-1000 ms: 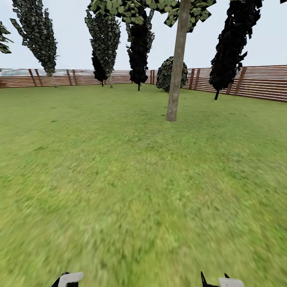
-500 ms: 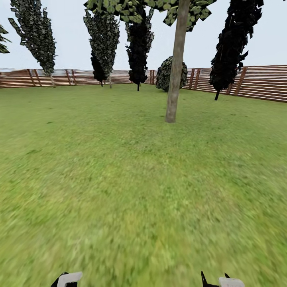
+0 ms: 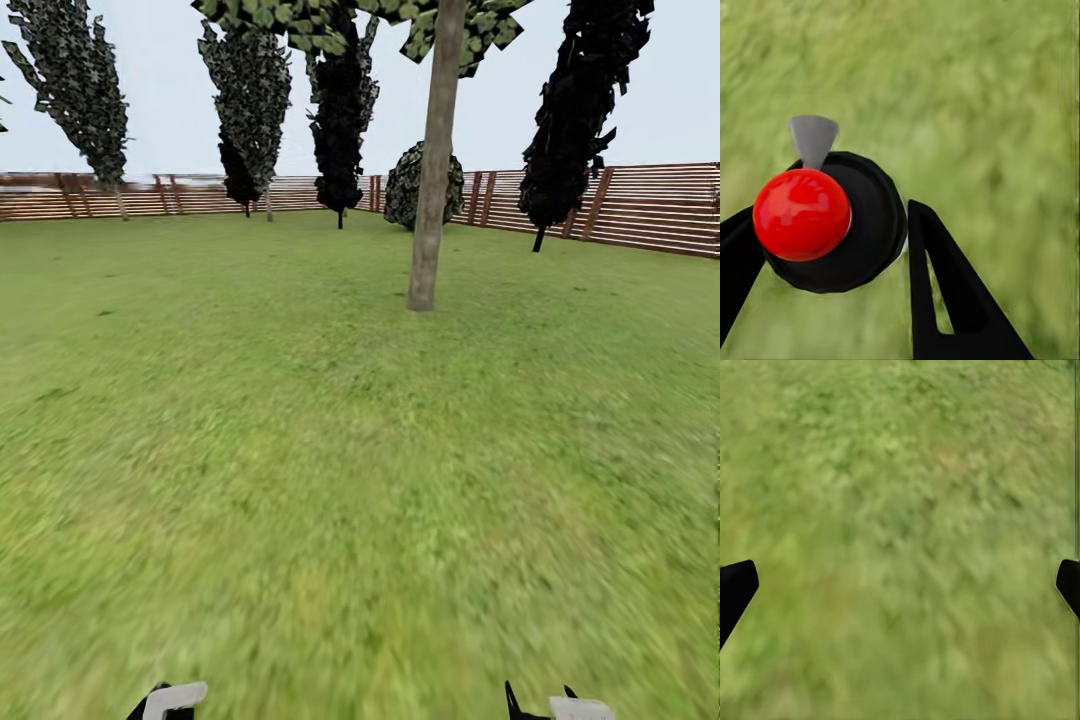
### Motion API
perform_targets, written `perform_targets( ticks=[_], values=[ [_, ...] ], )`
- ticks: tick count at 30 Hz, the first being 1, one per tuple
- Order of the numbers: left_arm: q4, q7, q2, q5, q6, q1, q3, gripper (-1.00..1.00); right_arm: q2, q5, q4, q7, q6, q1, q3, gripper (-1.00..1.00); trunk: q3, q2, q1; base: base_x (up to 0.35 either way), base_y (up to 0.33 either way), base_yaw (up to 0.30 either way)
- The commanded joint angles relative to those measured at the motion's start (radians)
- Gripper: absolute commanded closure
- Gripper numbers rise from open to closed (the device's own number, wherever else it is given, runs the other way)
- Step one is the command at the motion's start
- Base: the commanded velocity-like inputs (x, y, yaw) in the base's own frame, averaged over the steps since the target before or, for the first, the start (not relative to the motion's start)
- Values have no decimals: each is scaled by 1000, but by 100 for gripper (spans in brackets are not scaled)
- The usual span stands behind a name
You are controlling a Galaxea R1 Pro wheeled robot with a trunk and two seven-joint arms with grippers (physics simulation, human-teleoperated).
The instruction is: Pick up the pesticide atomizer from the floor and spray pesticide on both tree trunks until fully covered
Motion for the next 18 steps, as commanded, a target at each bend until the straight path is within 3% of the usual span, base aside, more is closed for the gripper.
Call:
perform_targets(
  ticks=[1,10,18],
  values=[
    [0,2,0,2,-3,0,0,100,1,8,1,1,-3,-1,-5,-100,-1,0,0,323,-41,-226],
    [0,2,0,2,-3,0,0,100,2,9,1,1,-3,-1,-5,-100,-1,0,0,334,-9,-281],
    [0,2,0,2,-3,0,0,100,1,9,1,2,-3,-1,-3,-100,-1,0,0,338,0,-58]
  ],
)
